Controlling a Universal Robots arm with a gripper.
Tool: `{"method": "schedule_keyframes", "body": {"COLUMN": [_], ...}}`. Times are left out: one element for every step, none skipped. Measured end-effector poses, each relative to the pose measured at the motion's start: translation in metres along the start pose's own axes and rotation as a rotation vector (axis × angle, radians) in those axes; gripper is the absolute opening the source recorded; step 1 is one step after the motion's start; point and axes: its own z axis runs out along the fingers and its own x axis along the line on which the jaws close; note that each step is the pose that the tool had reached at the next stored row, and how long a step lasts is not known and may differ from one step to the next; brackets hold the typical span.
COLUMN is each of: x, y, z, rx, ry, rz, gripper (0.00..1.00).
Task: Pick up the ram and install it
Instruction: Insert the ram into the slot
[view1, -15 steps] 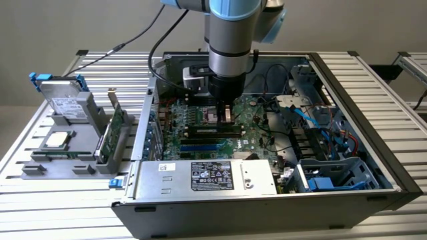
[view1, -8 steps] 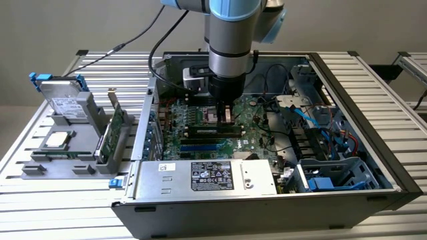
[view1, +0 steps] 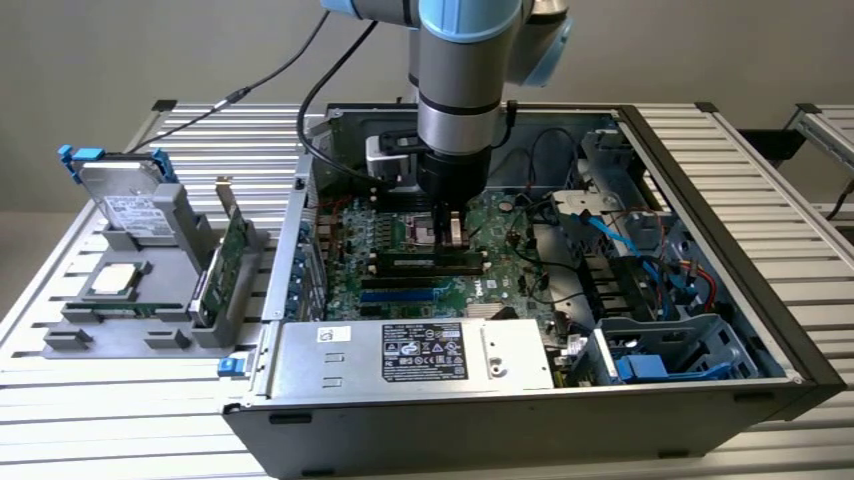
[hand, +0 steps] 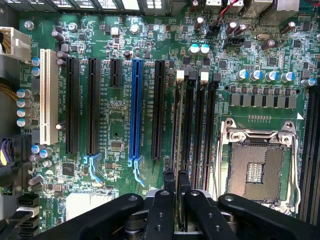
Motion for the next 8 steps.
{"method": "schedule_keyframes", "body": {"x": [0.0,-0.0002,-0.0002,-0.0003,-0.0004,-0.0005,-0.0005,-0.0005], "y": [0.0,0.0,-0.0001,-0.0001,-0.0002,-0.0002,-0.0002,-0.0003], "z": [0.0,0.0001,0.0001,0.0001,0.0001,0.0,0.0,0.0], "rx": [0.0,0.0001,0.0001,0.0,0.0,-0.0001,0.0,0.0], "ry": [0.0,-0.0002,-0.0002,-0.0001,-0.0001,0.0,0.0,0.0], "rz": [0.0,0.0,0.0,0.0,0.0,0.0,0.0,0.0], "gripper": [0.13,0.13,0.13,0.13,0.13,0.13,0.13,0.13]}}
